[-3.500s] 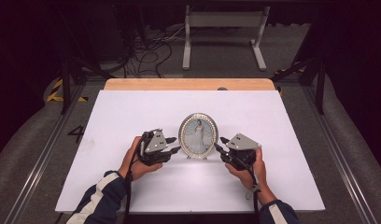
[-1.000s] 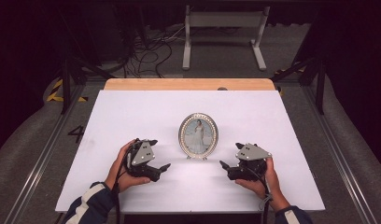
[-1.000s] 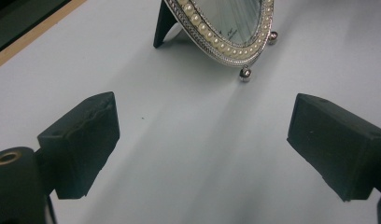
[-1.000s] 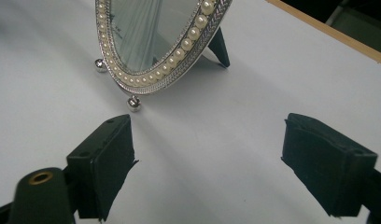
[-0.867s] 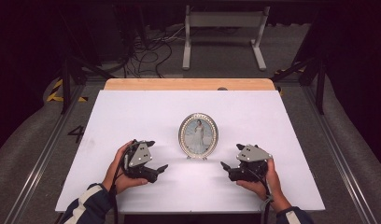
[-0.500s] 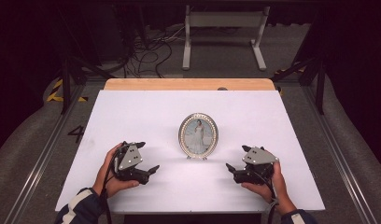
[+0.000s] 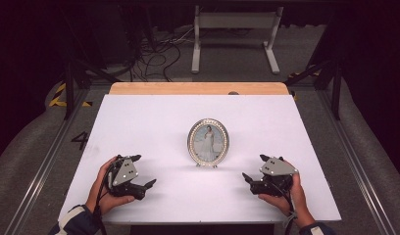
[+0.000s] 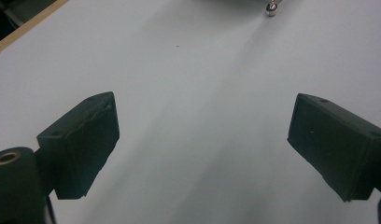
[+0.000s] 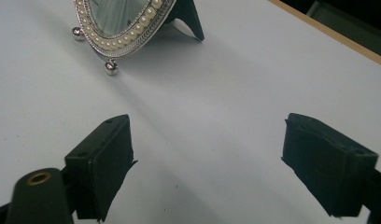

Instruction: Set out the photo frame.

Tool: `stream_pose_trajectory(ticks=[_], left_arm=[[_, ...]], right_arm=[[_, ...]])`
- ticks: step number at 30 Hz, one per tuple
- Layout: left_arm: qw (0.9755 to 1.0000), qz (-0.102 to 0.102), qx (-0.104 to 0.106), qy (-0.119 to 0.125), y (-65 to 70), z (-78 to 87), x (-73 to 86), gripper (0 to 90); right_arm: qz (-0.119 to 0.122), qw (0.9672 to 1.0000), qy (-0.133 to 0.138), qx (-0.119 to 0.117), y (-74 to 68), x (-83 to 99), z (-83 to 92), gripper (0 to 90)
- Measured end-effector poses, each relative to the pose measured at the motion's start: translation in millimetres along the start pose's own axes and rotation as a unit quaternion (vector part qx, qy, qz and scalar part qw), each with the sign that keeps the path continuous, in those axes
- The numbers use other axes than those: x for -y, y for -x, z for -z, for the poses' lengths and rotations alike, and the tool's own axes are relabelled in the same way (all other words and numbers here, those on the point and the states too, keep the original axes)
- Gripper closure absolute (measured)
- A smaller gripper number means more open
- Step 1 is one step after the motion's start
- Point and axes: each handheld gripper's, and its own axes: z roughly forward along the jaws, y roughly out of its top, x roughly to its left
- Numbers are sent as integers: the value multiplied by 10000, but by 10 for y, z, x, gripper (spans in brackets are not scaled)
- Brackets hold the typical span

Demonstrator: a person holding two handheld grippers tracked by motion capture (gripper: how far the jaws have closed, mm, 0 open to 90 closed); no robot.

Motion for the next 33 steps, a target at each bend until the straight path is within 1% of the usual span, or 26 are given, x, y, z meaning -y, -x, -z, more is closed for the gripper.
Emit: stream_pose_trajectory(ticks=[3,5,8,11,12,16,18,23,25,27,28,30,33], left_arm=[[10000,3,-7,-2,-22,48,48,96],[10000,68,-5,21,-37,87,91,95],[9999,93,-80,-26,-60,136,150,96],[9997,224,-118,-21,-95,193,216,96],[9997,224,-118,-21,-95,193,216,96],[9994,318,-109,-62,-114,247,304,96],[9992,361,-134,-103,-122,269,342,96],[9982,538,-190,-169,-150,340,446,98],[9977,618,-232,-166,-160,378,487,98],[9966,743,-320,-145,-180,425,523,96],[9961,805,-353,-94,-185,441,533,96],[9954,874,-391,-50,-193,454,538,96],[9960,809,-365,-95,-180,426,520,94]], right_arm=[[-21,10000,-25,27,15,42,22,162],[-39,10000,-46,55,28,71,35,162],[-114,9998,-64,120,52,120,64,162],[-145,9997,-66,207,79,163,97,161],[-145,9997,-66,207,79,163,97,161],[-226,9993,-75,272,107,232,142,160],[-213,9992,-110,317,113,263,156,159],[-257,9986,-172,434,136,336,200,152],[-368,9982,-146,443,153,366,226,145],[-462,9977,-149,464,167,401,242,138],[-490,9975,-172,484,171,423,246,136],[-527,9973,-203,471,174,447,244,136],[-454,9975,-188,513,161,433,247,136]])
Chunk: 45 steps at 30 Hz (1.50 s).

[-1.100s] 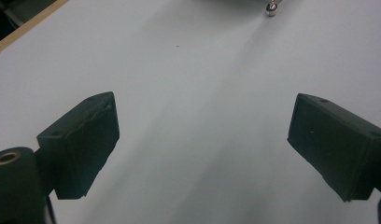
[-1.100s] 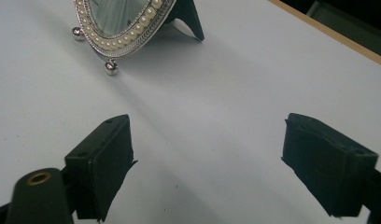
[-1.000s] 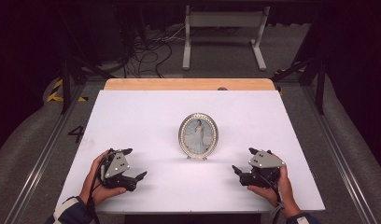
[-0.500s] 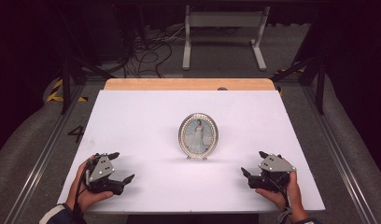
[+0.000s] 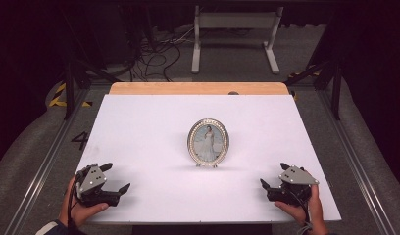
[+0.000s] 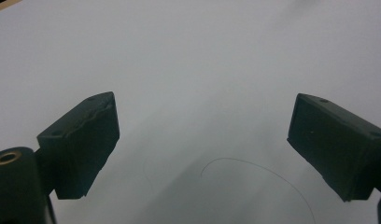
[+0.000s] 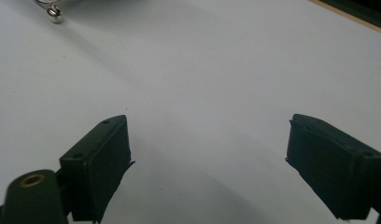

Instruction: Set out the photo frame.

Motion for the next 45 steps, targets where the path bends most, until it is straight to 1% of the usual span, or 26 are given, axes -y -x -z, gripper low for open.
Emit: stream_pose_trajectory(ticks=[1,4,7,10,13,15,16,19,21,27,29,34,36,38,40,41,42,45], left_arm=[[10000,3,-4,-1,10,-4,-3,92],[10000,-76,3,-32,23,-9,-7,92],[10000,-47,11,-51,17,-8,9,91],[10000,0,-13,-25,15,10,16,90],[10000,-36,-3,-58,14,1,12,90],[10000,-26,-1,-78,18,-10,9,89],[9999,-26,-47,-142,20,-22,5,89],[9999,-11,-38,-162,17,-32,7,89],[9999,-16,-36,-142,19,-27,5,89],[9999,-10,-4,-127,12,-26,9,89],[9999,46,17,-104,8,-24,12,89],[9999,46,40,-84,3,-25,11,89],[9999,65,48,-92,11,-27,10,90],[9999,89,42,-68,8,-32,11,89],[9999,143,16,-69,-7,-37,12,88],[9999,128,21,-80,-19,-40,11,88],[9998,180,14,-74,-23,-46,15,88],[9998,170,12,-77,-27,-45,17,88]], right_arm=[[35,10000,17,9,-7,-8,4,136],[64,10000,37,-1,-24,-15,-5,136],[55,10000,-4,-5,-34,-14,-24,136],[52,10000,32,-2,-47,-23,-21,136],[92,9999,49,12,-66,-34,-17,136],[94,9999,49,-11,-68,-32,-26,136],[72,10000,34,-22,-70,-24,-30,136],[72,10000,25,-23,-62,-16,-20,136],[45,10000,41,-39,-56,-16,-18,137],[65,10000,51,-33,-75,-21,-15,136],[82,10000,43,-12,-78,-22,-19,136],[39,10000,22,-34,-67,-17,-28,136],[58,10000,33,-20,-74,-19,-24,136],[91,9999,55,-14,-78,-23,-15,138],[121,9998,130,49,-84,-34,5,149],[118,9998,167,86,-85,-44,12,149],[115,9997,186,95,-85,-48,13,149],[119,9997,189,97,-88,-48,15,149]])
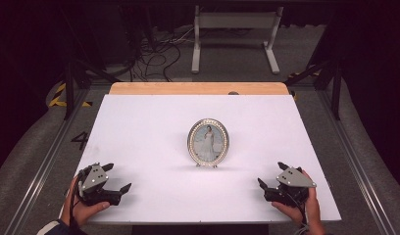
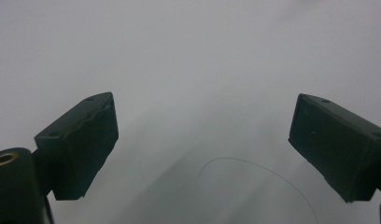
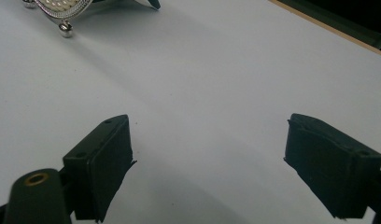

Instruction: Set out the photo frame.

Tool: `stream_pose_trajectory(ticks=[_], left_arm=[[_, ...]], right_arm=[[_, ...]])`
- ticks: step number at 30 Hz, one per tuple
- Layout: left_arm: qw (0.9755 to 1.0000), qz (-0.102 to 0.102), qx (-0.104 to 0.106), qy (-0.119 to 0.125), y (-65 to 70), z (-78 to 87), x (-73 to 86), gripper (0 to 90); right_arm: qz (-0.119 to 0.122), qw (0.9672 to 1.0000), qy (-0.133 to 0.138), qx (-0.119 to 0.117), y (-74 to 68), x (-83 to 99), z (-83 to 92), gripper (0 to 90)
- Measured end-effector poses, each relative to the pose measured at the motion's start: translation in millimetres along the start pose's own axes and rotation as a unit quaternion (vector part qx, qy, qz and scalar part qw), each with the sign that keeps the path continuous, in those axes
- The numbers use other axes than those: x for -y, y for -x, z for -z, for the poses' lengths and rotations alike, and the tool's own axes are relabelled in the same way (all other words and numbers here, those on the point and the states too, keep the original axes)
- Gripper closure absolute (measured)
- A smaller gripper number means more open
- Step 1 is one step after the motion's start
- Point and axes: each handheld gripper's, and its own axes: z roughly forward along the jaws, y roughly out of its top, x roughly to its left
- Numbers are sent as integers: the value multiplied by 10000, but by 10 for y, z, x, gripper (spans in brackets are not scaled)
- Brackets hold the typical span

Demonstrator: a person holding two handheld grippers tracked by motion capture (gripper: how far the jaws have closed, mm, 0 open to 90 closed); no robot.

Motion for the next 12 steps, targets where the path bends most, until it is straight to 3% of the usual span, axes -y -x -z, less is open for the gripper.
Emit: stream_pose_trajectory(ticks=[12], left_arm=[[10000,31,9,-35,-14,-21,-1,88]], right_arm=[[-74,9999,58,50,22,12,8,153]])
